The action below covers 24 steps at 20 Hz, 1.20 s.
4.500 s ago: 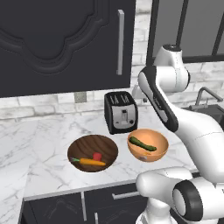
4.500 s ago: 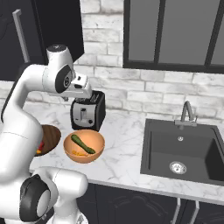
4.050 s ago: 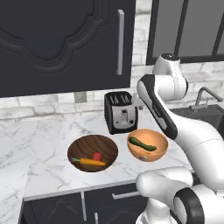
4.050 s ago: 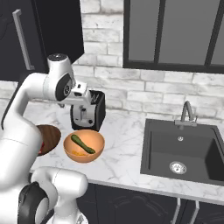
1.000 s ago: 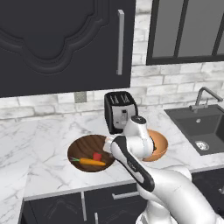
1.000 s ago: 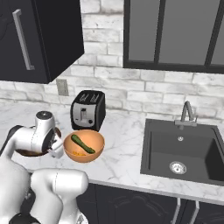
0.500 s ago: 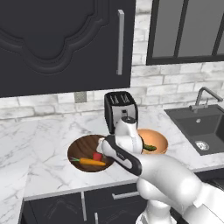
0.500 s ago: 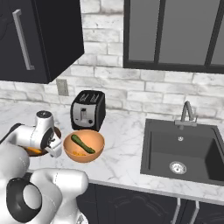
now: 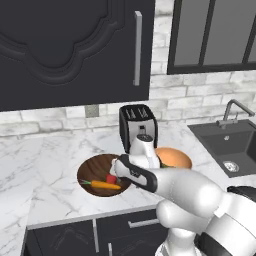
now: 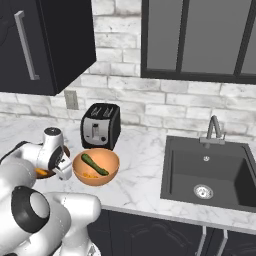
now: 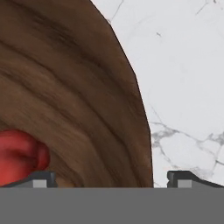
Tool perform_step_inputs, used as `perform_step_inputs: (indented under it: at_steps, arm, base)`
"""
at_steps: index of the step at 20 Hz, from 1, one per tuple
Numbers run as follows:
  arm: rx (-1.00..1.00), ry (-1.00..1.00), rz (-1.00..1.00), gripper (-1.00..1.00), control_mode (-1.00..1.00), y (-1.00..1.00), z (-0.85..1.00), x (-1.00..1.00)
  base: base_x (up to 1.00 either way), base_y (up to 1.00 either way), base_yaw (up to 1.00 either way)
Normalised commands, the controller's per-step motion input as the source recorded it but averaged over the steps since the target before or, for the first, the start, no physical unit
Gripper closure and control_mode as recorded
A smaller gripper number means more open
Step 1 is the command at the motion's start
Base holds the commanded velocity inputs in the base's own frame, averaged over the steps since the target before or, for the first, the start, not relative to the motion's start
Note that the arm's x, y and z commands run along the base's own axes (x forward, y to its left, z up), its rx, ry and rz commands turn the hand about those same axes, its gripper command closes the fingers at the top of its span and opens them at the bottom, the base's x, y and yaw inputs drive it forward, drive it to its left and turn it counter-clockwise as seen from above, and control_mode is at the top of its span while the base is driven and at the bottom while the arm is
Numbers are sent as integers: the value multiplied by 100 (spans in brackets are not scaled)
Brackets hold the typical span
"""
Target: Place the bowl containing the bell pepper and carrot in the microwave. Close the microwave door and press the start button to microwave the meal.
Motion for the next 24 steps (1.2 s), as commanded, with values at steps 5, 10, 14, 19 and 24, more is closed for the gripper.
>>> perform_step_inputs:
  at_steps: [5,10,14,19,24]
  arm:
    - [0,0,0,100,-100,0,-18,1]
    - [0,-1,0,100,-100,0,-2,1]
    - [0,0,0,100,-100,0,0,0]
    - [1,-2,0,100,-100,0,8,-1]
    - [1,-19,0,100,-100,0,30,-18]
  base:
    - [0,0,0]
    - [0,0,0]
    - [0,0,0]
    - [0,0,0]
    - [0,0,0]
